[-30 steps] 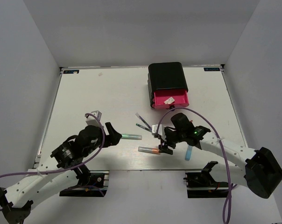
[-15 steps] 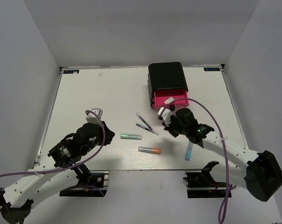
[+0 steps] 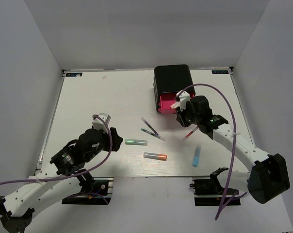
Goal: Sort the stationery into containers
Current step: Close the drawer, then open the drawer
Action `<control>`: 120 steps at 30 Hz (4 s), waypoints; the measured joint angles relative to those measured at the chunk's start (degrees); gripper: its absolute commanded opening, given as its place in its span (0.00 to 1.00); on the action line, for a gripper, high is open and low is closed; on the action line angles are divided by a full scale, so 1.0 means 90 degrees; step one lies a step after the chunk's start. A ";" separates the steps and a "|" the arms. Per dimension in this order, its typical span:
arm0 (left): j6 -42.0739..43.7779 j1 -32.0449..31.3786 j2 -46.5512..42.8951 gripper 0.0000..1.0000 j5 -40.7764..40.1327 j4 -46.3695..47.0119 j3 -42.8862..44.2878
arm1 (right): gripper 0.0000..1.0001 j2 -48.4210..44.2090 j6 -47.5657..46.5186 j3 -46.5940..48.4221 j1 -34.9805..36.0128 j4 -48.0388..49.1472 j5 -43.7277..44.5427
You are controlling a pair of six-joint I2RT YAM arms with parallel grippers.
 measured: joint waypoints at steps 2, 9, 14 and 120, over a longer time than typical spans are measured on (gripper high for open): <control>0.0036 0.0000 -0.0044 0.69 0.0002 0.0024 -0.0002 | 0.27 0.0177 0.0078 0.0005 -0.0092 0.0000 -0.0010; 0.0092 0.0000 -0.0153 0.70 0.0000 0.0109 -0.0002 | 0.27 0.0605 0.0248 0.0100 -0.0330 0.0027 -0.0039; 0.0095 0.0000 -0.0153 0.70 0.0000 0.0109 -0.0002 | 0.28 0.0741 0.0318 0.0408 -0.0423 0.0168 -0.0141; 0.0187 0.0000 -0.0194 0.73 0.0019 0.0214 -0.0109 | 0.30 0.2467 0.3504 -0.0988 -0.0760 0.5544 0.0763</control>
